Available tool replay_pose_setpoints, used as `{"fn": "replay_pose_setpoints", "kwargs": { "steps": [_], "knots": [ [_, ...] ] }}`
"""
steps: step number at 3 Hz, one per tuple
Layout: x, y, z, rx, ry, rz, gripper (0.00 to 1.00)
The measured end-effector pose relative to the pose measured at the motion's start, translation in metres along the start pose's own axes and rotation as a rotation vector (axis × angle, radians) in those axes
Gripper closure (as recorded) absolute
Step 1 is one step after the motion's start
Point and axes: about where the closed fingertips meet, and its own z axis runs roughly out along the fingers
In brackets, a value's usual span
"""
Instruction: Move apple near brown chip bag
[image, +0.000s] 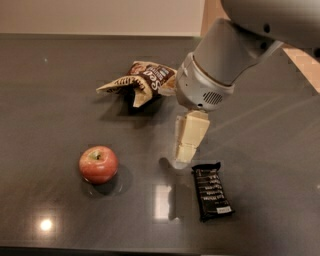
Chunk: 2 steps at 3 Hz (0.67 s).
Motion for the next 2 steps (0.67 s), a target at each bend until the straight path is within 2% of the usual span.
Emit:
{"fn": "replay_pose_setpoints", "kwargs": {
  "steps": [2],
  "knots": [
    [-0.046, 0.014, 0.063, -0.074, -0.05, -0.111, 0.0]
  ]
}}
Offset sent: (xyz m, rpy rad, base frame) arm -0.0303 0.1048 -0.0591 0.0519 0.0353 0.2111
